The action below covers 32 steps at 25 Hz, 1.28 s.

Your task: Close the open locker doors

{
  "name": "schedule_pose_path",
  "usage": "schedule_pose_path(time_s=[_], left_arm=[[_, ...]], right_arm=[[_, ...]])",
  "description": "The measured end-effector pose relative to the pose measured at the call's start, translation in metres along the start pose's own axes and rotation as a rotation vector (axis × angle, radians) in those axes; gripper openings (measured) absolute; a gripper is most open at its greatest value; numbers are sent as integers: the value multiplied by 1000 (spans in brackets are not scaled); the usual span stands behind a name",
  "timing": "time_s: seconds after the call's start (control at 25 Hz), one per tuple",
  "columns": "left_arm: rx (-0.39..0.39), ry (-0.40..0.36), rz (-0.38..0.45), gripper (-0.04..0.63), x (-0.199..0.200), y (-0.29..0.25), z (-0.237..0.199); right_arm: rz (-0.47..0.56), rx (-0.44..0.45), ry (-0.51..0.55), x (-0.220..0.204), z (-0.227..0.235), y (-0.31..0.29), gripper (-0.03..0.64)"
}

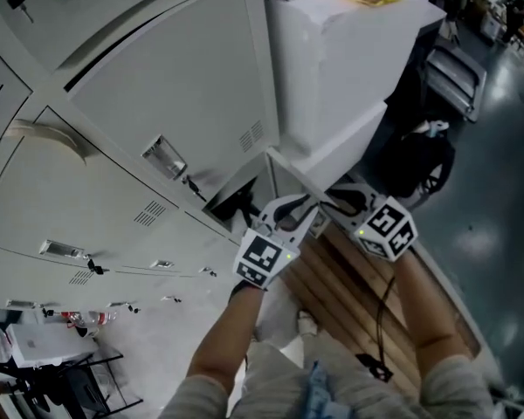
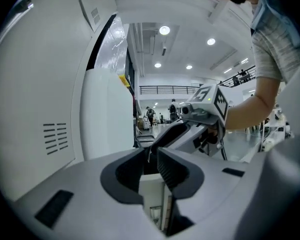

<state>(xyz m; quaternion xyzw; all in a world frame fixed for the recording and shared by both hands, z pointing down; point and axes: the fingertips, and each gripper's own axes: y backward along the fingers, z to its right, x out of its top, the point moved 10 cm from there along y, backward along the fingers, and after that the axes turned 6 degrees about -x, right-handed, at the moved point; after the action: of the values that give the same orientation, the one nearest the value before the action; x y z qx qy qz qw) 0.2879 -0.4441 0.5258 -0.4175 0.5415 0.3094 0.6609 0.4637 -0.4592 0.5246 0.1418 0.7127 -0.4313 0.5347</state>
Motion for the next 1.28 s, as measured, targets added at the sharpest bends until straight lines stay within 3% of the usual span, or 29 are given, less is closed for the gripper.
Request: schedule_pose_path(time_s=[0.36,0.68,1.08,1.28], left_arm=[[-19,92,-61,67,-49,-26,-1],[-29,132,-83,67,-67,-21,13],[40,165,-67,67,-79,33,18],[90,180,-72,67,-90,74,15]], right_arm=[[-98,-37,-91,-54,18,-14,89],[-81,28,-254,-70,26,-13,87],[-107,147,-233,-51,-26,-37,87],[-131,157,-223,-37,-59,-56,87]])
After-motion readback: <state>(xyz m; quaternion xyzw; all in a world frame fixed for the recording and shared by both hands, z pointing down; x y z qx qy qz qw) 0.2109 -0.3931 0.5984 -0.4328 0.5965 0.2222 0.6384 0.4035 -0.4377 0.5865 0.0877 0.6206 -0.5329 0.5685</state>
